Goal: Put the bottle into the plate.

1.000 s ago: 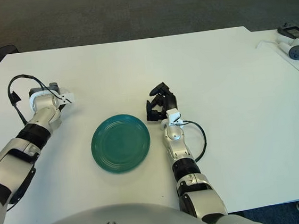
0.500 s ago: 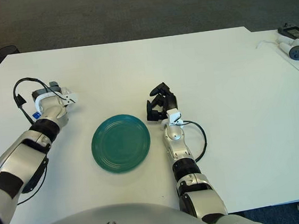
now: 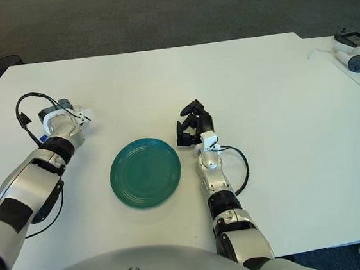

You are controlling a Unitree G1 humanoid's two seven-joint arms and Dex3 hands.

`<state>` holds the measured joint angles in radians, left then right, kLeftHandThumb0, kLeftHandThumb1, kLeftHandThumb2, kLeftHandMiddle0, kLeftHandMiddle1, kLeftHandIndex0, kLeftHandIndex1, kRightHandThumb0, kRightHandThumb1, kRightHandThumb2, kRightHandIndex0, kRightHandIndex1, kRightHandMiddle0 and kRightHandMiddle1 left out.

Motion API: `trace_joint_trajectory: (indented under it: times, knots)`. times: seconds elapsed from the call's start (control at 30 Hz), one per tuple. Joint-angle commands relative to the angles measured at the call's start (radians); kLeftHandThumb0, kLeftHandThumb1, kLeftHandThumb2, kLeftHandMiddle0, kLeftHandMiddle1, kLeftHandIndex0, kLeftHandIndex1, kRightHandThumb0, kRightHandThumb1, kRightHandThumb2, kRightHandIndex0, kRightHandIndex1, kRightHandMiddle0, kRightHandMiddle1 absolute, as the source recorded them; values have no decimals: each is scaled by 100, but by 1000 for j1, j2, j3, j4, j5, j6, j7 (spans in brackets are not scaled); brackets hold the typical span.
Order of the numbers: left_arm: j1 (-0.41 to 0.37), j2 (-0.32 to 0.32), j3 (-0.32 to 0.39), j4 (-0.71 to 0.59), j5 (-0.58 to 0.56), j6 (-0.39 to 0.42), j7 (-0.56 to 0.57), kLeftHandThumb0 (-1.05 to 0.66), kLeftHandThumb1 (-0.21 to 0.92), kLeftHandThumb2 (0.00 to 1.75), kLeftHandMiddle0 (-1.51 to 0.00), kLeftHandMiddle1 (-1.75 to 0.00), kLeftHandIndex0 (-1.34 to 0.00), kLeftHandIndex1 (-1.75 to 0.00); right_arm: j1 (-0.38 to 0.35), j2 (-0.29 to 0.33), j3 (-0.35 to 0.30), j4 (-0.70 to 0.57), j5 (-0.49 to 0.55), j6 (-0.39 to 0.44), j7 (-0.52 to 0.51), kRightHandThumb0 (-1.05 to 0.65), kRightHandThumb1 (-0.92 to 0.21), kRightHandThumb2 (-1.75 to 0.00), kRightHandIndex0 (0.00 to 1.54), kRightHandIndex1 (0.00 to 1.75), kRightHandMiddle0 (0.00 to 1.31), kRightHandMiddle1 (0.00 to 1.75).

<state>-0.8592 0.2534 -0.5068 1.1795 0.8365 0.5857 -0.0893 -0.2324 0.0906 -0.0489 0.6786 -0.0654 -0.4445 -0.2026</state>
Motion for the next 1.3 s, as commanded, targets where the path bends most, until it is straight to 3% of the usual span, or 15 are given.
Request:
trace_joint_trajectory:
  times: [0.0, 0.07, 0.13, 0.17, 0.23, 0.33, 0.5, 0.57, 0.6, 0.7, 0.97, 1.07, 1.1, 1.2, 1.27]
  knots:
    - [73, -27, 8, 48, -52, -32, -10, -105, 92, 117, -63, -10, -2, -1, 119, -8, -16, 112, 8, 118, -8, 0, -9, -158, 78, 175, 54, 175]
    - [76, -24, 14, 51, -64, -48, 3, -105, 92, 113, -69, -28, -7, -11, 119, -11, -14, 113, 11, 116, 3, 0, -9, -158, 79, 174, 54, 175]
    - [80, -22, 13, 53, -71, -61, 11, -105, 92, 110, -63, -75, -3, -51, 121, -13, -14, 113, 12, 114, 7, 0, -9, -158, 79, 173, 54, 175]
    - [86, -16, 9, 52, -71, -83, 16, -105, 92, 109, -66, -89, -6, -61, 121, -10, -17, 112, 14, 115, 2, 0, -9, -158, 79, 172, 54, 175]
    - [98, -2, -2, 50, -70, -123, 24, -105, 92, 104, -80, -140, -15, -91, 121, -6, -20, 111, 17, 117, -1, 0, -9, -158, 79, 172, 55, 175]
    - [110, 14, -21, 47, -60, -171, 39, -103, 92, 89, -87, -163, -21, -110, 122, -6, -19, 109, 21, 116, 7, 0, -9, -158, 80, 172, 55, 175]
    - [116, 23, -37, 46, -55, -197, 68, -88, 92, 53, -86, -173, -37, -133, 123, -8, -17, 109, 20, 112, 14, 0, -9, -158, 80, 171, 54, 175]
    - [130, 22, -16, 29, -72, -205, 141, -81, 92, 41, -86, -174, -41, -138, 126, -8, -17, 106, 20, 109, 16, 0, -9, -157, 80, 171, 54, 175]
    - [138, 22, -4, 21, -81, -211, 183, -66, 86, 43, -84, -174, -47, -139, 126, -8, -17, 105, 21, 108, 17, 0, -9, -157, 81, 170, 54, 175]
    - [167, 19, 36, 1, -107, -254, 355, -48, 75, 53, -81, -174, -55, -141, 128, -6, -20, 104, 25, 105, 22, 0, -9, -156, 81, 169, 54, 175]
    - [183, 11, 59, 40, -129, -353, 554, -40, 65, 62, -87, -175, -63, -139, 128, -4, -22, 102, 24, 105, 17, 0, -10, -156, 80, 170, 53, 175]
    - [184, 9, 64, 60, -137, -391, 598, -41, 59, 71, -92, -175, -65, -141, 127, -4, -21, 104, 25, 100, 23, 0, -10, -156, 80, 170, 53, 175]
    - [184, 8, 67, 66, -141, -403, 611, -42, 54, 82, -93, -175, -65, -145, 127, -5, -21, 104, 25, 100, 25, 0, -10, -156, 80, 170, 53, 175]
    - [181, 8, 69, 82, -147, -425, 631, -14, 23, 134, -83, -175, -59, -165, 127, -5, -20, 104, 23, 103, 24, 0, -10, -156, 80, 169, 53, 175]
    - [180, 9, 69, 93, -149, -448, 645, -7, 17, 140, -81, -163, -60, -170, 126, -4, -20, 102, 21, 110, 21, 0, -10, -155, 80, 169, 53, 175]
